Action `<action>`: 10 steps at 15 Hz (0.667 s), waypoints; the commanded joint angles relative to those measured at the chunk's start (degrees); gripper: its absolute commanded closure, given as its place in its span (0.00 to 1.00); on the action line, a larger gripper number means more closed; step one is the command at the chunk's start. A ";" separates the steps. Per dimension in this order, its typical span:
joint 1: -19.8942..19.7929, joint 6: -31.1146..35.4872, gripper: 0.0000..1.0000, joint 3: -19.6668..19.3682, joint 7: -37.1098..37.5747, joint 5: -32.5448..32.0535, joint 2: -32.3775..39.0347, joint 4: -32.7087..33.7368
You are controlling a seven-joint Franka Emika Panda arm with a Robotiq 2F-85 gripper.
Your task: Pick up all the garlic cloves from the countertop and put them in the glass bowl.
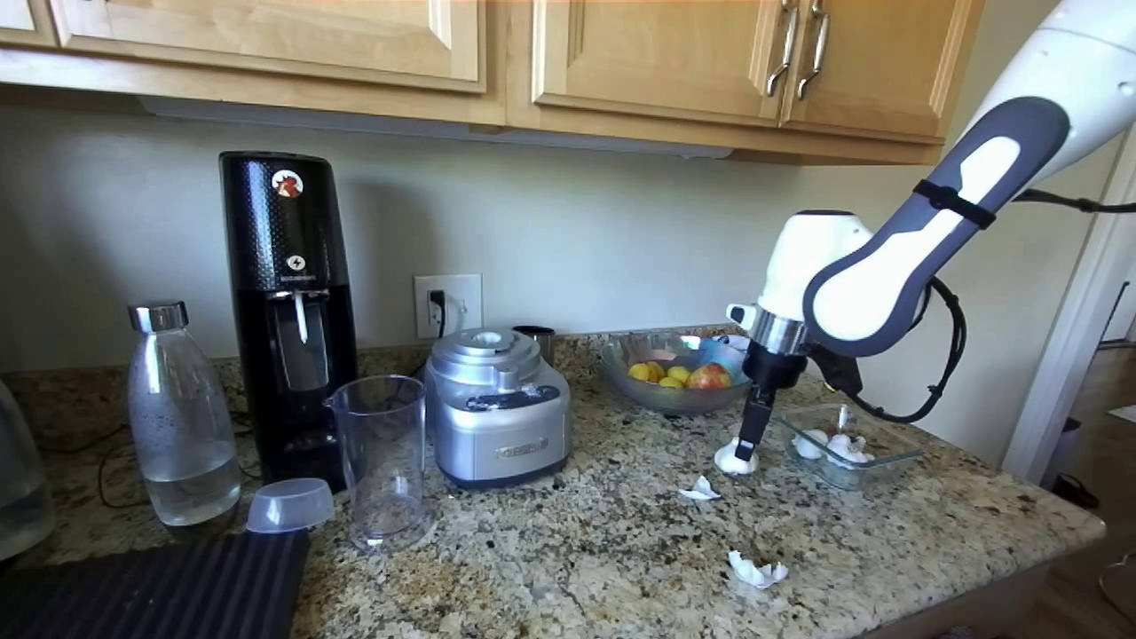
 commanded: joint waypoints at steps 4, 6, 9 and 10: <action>-0.88 1.03 0.00 -0.59 -0.70 -2.46 4.96 3.76; -1.23 0.82 0.00 -0.46 -0.79 -2.48 6.10 4.54; -1.89 0.88 0.20 0.09 -1.05 -2.12 7.18 5.27; -2.06 0.86 0.26 0.21 -1.12 -2.04 7.47 5.56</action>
